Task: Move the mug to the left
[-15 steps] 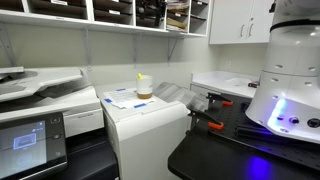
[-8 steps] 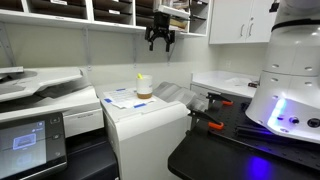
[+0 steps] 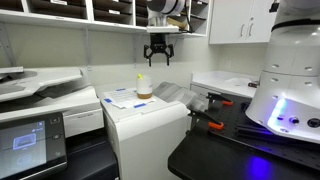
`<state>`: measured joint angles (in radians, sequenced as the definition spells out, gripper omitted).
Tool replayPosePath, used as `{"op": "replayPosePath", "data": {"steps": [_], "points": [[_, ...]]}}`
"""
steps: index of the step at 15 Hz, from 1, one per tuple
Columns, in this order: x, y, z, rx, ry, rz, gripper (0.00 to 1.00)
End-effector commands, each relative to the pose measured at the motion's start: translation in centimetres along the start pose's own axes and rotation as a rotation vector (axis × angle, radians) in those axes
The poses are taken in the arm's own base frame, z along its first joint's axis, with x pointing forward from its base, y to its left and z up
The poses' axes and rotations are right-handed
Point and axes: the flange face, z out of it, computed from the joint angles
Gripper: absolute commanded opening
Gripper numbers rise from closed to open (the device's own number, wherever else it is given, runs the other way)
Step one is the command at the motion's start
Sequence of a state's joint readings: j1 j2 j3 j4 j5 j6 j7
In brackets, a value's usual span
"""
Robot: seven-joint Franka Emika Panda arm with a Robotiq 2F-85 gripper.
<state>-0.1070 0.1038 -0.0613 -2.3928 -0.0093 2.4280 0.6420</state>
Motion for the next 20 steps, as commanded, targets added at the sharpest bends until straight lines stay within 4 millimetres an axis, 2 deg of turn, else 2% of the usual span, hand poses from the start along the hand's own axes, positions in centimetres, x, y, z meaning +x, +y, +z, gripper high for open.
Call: {"op": "replayPosePath", "data": {"steps": [1,4,5,10,20], "points": [[1.1,-1.4,1.4,-0.012,-0.022,0.032,1.0],[1.5,-2.4,2.1,-0.023,-0.026,0.017,1.0],[1.1,-1.9,2.3,-0.023,-0.023,0.0,1.0],[1.4,-2.4,2.4,-0.023,-0.019,-0.004,1.0],[3.3,-3.7,6.1,-0.033,-0.031,-0.031,1.0]]}}
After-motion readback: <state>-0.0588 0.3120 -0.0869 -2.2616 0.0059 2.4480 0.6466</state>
